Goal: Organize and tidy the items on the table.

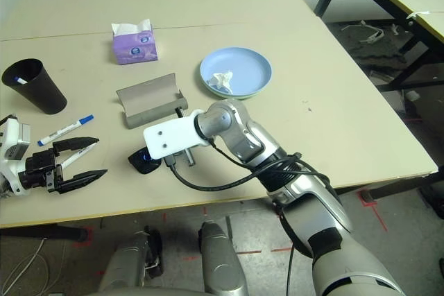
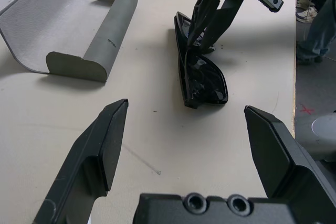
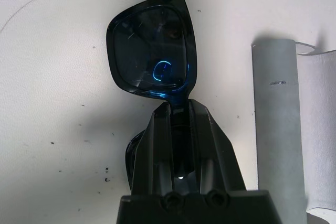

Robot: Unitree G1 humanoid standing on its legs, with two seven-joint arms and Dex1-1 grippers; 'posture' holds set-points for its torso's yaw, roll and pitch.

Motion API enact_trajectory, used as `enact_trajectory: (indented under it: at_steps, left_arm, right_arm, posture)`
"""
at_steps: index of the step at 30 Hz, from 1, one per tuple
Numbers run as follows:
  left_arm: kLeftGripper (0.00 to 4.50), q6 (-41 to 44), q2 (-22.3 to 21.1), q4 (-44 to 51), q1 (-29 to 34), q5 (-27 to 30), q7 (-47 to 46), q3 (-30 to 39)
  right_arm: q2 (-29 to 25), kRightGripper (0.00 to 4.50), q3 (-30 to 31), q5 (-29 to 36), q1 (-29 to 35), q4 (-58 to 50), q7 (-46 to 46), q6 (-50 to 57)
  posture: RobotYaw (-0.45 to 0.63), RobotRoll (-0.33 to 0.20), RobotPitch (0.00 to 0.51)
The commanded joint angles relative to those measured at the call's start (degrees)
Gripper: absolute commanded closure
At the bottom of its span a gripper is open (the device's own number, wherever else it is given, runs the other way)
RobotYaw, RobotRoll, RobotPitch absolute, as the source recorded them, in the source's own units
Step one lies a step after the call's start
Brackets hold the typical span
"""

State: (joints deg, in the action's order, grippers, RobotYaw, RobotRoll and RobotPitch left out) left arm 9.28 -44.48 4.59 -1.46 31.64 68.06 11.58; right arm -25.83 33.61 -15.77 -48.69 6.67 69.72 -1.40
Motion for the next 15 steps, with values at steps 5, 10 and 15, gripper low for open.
enact_trajectory:
  at_steps: [5, 10, 15]
  left_arm:
    - [0.0, 2.74, 1.21, -0.26, 0.4, 1.13, -3.24, 1.86]
    - [0.0, 0.54, 3.32, -2.84, -1.63, -3.81, -11.49, 2.88]
    - [0.0, 0.75, 5.01, -3.25, -2.47, -5.76, -16.92, 2.83]
  right_arm:
    - [2.94, 4.3, -3.14, -0.31, -8.13, 9.22, -4.15, -2.95]
    - [5.33, 4.3, -4.11, -2.31, -13.53, 18.75, -10.56, -8.25]
    - [7.13, 4.3, -4.01, -4.03, -16.62, 25.62, -15.25, -11.75]
  posture:
    - [-0.06, 0.0, 0.201]
    - [-0.05, 0.0, 0.197]
    - [-0.05, 0.0, 0.197]
